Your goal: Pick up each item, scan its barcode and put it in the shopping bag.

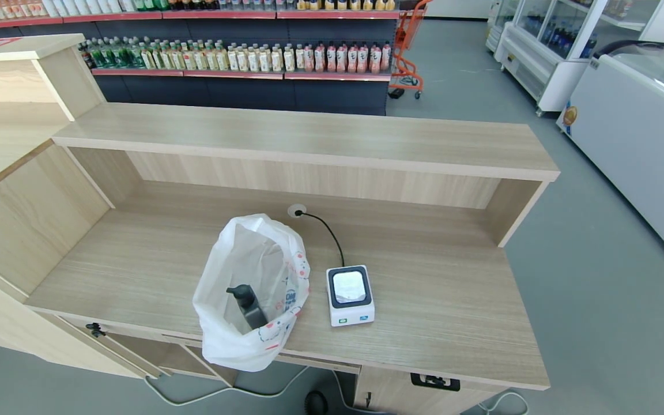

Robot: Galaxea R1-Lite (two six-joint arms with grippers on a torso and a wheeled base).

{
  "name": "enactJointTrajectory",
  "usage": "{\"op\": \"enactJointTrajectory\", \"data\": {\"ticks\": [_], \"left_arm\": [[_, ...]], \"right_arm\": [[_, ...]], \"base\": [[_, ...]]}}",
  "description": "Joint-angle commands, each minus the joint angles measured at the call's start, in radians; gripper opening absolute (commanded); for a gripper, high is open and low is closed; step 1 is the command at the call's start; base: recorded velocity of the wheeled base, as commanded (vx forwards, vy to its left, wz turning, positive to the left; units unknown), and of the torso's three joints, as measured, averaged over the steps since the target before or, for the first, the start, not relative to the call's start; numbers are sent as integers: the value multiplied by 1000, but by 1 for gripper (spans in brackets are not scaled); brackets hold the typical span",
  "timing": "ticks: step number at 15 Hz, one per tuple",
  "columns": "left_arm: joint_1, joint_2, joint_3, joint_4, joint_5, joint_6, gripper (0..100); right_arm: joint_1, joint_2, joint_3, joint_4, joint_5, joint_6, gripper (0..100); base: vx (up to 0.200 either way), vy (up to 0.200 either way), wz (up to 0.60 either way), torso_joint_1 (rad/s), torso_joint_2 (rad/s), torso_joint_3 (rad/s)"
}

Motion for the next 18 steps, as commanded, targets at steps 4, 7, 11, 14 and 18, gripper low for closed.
{"op": "enactJointTrajectory", "data": {"ticks": [4,7,11,14,18], "left_arm": [[0,0,0,1,0,0,0],[0,1,0,1,0,0,0],[0,1,0,1,0,0,0],[0,1,0,1,0,0,0],[0,0,0,1,0,0,0]], "right_arm": [[-4,-3,-1,0,0,-1,0],[-9,-1,1,0,-5,-2,0],[-21,-1,7,0,-5,-4,0],[-27,-4,19,0,-8,-27,0],[-137,32,114,2,-215,-389,0]], "base": [[0,0,0,0,0,0],[0,0,0,0,0,0],[0,0,0,0,0,0],[0,0,0,0,0,0],[0,0,0,0,0,0]]}}
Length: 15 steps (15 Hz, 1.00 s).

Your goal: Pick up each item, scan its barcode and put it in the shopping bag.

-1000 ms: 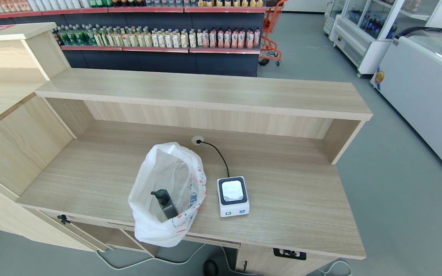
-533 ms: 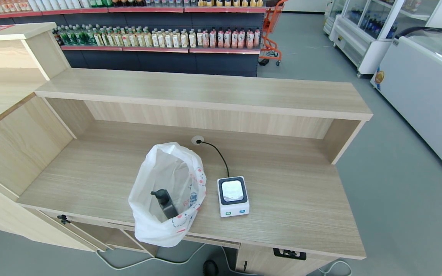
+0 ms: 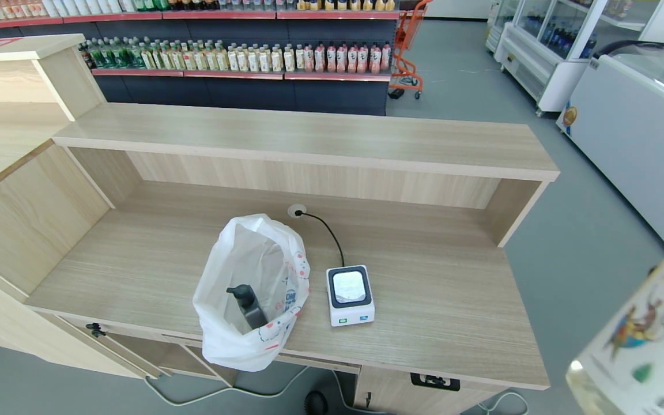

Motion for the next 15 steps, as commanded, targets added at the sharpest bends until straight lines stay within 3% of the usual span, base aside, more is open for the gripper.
{"op": "enactJointTrajectory", "data": {"ticks": [1,2,4,5,9,14,15], "left_arm": [[0,1,-1,0,0,0,0],[0,0,0,0,0,0,0],[0,0,0,-1,0,0,0],[0,1,0,-1,0,0,0],[0,0,0,0,0,0,0],[0,0,0,-1,0,0,0],[0,0,0,0,0,0,0]], "right_arm": [[-91,63,98,-4,-225,-264,0],[-146,100,141,-10,-378,-434,0],[-226,139,215,-55,-515,-635,0],[-284,173,276,-144,-559,-778,0],[-450,305,373,-476,-527,-980,0],[-534,336,393,-521,-513,-1150,0],[-534,368,407,-585,-512,-1189,0]], "base": [[0,0,0,0,0,0],[0,0,0,0,0,0],[0,0,0,0,0,0],[0,0,0,0,0,0],[0,0,0,0,0,0],[0,0,0,0,0,0],[0,0,0,0,0,0]]}}
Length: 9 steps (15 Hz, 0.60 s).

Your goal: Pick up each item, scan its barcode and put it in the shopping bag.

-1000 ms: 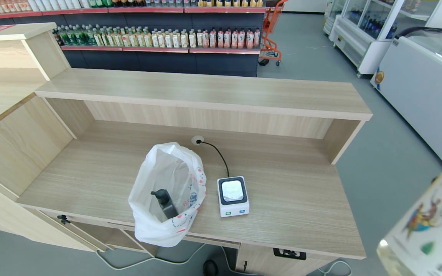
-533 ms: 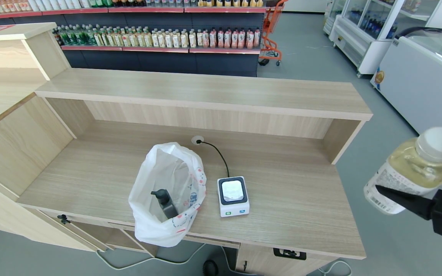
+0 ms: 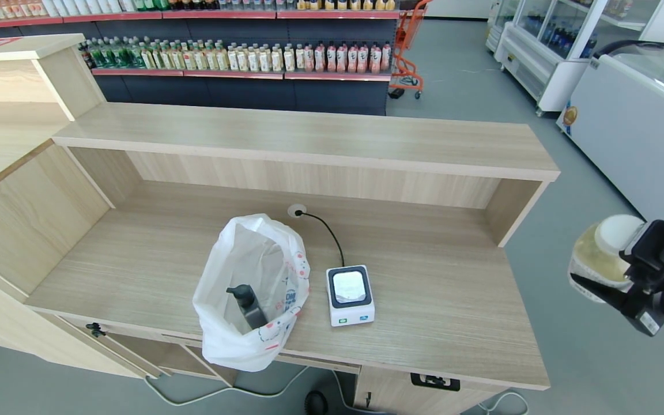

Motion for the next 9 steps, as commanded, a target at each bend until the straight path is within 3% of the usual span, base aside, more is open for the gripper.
{"op": "enactJointTrajectory", "data": {"ticks": [1,4,9], "left_arm": [[0,0,0,1,0,0,0],[0,0,-1,1,0,0,0],[0,1,0,1,0,0,0]], "right_arm": [[-8,65,25,-67,2,-30,0],[-2,110,51,-160,29,-82,0],[-3,123,46,-165,30,-91,0]], "base": [[0,0,0,0,0,0],[0,0,0,0,0,0],[0,0,0,0,0,0]]}}
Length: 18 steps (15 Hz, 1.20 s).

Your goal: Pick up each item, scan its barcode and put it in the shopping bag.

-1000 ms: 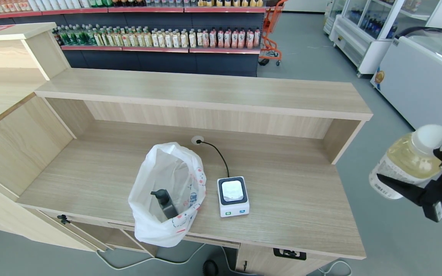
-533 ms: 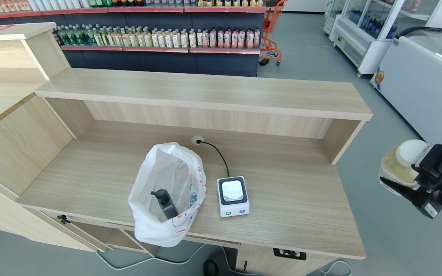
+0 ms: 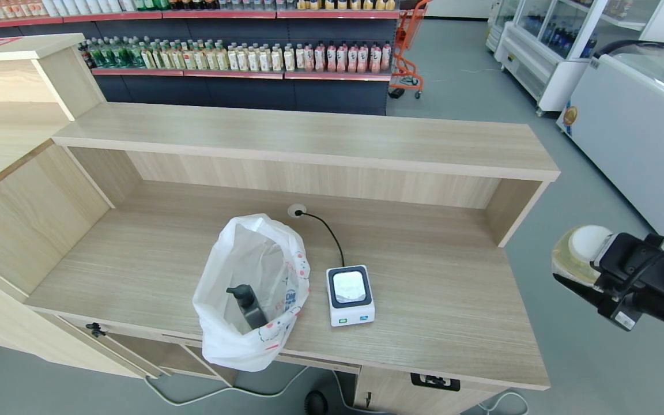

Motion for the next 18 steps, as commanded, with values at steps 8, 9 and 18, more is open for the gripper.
{"op": "enactJointTrajectory", "data": {"ticks": [8,9,18], "left_arm": [[0,0,0,0,0,1,0],[0,0,-1,0,0,1,0],[0,0,-1,-1,-1,3,0]], "right_arm": [[-1,8,10,-1,0,-2,0],[-1,7,18,-1,0,-4,0],[53,57,5,-21,31,-34,0]], "base": [[0,25,0,0,1,0],[0,200,0,2,-2,2],[0,200,0,3,4,2]]}}
